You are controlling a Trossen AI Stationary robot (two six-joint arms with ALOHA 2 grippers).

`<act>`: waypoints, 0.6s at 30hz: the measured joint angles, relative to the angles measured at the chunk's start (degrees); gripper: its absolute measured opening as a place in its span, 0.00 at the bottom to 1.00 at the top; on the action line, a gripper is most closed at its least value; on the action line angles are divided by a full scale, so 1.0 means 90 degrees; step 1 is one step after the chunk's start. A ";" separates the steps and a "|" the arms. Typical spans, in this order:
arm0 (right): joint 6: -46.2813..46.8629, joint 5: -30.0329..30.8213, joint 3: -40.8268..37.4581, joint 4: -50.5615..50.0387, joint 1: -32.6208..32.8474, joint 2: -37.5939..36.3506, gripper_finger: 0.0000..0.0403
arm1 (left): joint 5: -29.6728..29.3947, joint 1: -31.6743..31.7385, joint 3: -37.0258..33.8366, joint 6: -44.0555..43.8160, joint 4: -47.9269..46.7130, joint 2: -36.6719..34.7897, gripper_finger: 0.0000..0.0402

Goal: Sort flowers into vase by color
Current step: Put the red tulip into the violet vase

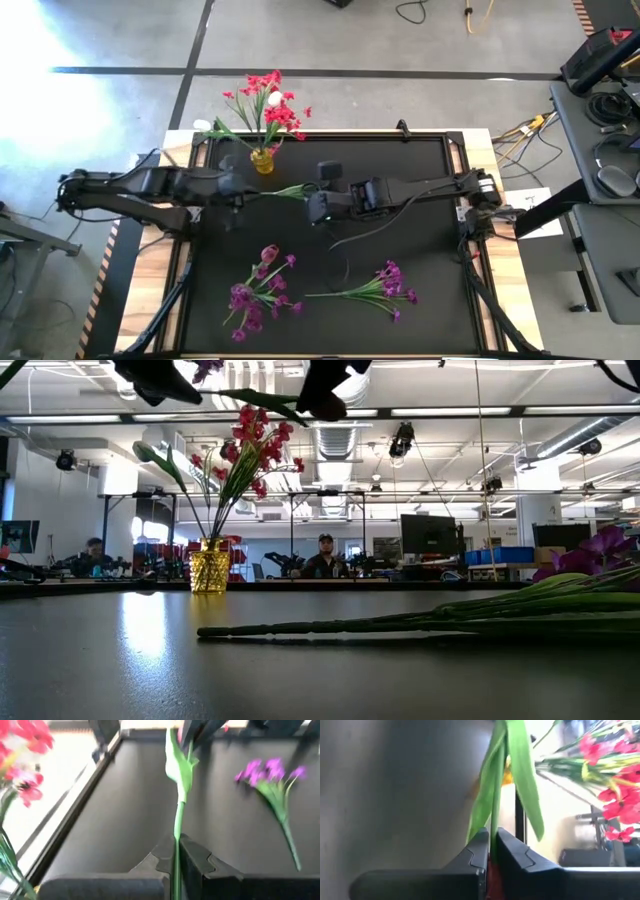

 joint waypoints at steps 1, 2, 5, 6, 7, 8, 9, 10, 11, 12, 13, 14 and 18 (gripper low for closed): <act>-0.0033 -0.0031 -0.0265 0.0333 -0.0021 -0.0158 0.04 | 0.0011 -0.0002 -0.0168 0.0049 0.0178 -0.0217 0.00; -0.0069 -0.0061 -0.0541 0.0698 -0.0041 -0.0303 0.04 | 0.0046 -0.0002 -0.0334 0.0095 0.0379 -0.0415 0.00; -0.0251 -0.0143 -0.1462 0.1842 -0.0085 -0.0785 0.05 | 0.0166 -0.0002 -0.0790 0.0285 0.0901 -0.0958 0.00; -0.0320 -0.0155 -0.1745 0.2192 -0.0087 -0.0926 0.05 | 0.0191 -0.0002 -0.0910 0.0336 0.1069 -0.1097 0.00; -0.0348 -0.0158 -0.2006 0.2494 -0.0087 -0.1076 0.05 | 0.0203 -0.0002 -0.1007 0.0370 0.1177 -0.1213 0.00; -0.0369 -0.0165 -0.2255 0.2801 -0.0087 -0.1221 0.05 | 0.0209 -0.0002 -0.1093 0.0387 0.1194 -0.1321 0.00; -0.0383 -0.0172 -0.2481 0.3085 -0.0087 -0.1346 0.05 | 0.0209 -0.0002 -0.1157 0.0390 0.1229 -0.1404 0.00; -0.0381 -0.0172 -0.2690 0.3297 -0.0089 -0.1475 0.05 | 0.0209 -0.0002 -0.1203 0.0396 0.1319 -0.1468 0.00; -0.0364 -0.0176 -0.2868 0.3419 -0.0087 -0.1597 0.05 | 0.0209 -0.0002 -0.1261 0.0399 0.1388 -0.1532 0.00; -0.0326 -0.0184 -0.3023 0.3525 -0.0081 -0.1716 0.05 | 0.0210 -0.0002 -0.1321 0.0400 0.1408 -0.1588 0.00; -0.0277 -0.0182 -0.3160 0.3593 -0.0070 -0.1827 0.05 | 0.0212 -0.0002 -0.1375 0.0409 0.1475 -0.1621 0.00; -0.0225 -0.0181 -0.3269 0.3600 -0.0067 -0.1939 0.05 | 0.0213 -0.0002 -0.1398 0.0440 0.1533 -0.1639 0.00; 0.0000 -0.0213 -0.3425 0.3560 -0.0070 -0.2232 0.05 | 0.0202 -0.0002 -0.1392 0.0578 0.1571 -0.1626 0.00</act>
